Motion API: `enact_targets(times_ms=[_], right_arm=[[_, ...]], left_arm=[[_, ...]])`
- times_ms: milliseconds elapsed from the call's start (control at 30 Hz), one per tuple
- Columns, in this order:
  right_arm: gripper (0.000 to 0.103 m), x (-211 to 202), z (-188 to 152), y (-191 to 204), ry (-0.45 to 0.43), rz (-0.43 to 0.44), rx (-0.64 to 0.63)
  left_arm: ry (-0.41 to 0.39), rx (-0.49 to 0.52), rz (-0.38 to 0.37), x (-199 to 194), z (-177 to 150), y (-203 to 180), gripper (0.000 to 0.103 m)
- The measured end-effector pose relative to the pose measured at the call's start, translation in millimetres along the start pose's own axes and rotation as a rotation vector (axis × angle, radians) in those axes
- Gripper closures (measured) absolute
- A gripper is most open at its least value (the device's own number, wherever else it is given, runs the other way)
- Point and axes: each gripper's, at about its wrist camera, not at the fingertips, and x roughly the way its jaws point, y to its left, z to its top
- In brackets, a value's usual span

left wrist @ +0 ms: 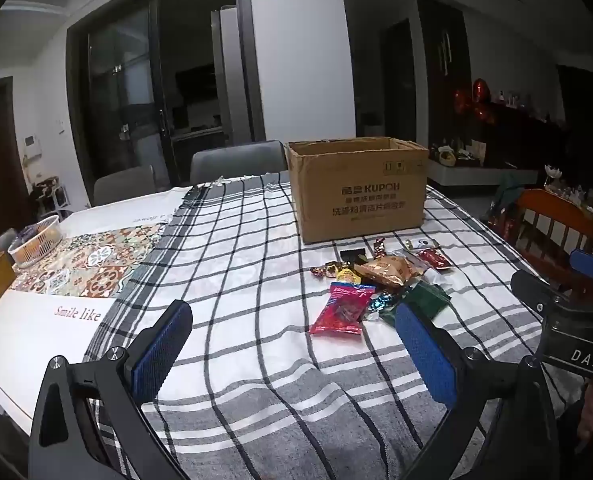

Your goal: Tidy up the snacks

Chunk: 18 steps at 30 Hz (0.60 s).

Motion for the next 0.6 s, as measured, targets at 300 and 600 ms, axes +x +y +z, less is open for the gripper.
enact_targets(times_ms=[300,600], right_arm=[[0.001,-2,-1,4,-0.007,-0.002,-0.008],[0.001,0,0,3,-0.011,0.007,0.0]], left_arm=[[-0.04,0.0,0.01,-10,-2,-2,0.0],[-0.025,0.0,-0.006,-7,2,-3,0.0]])
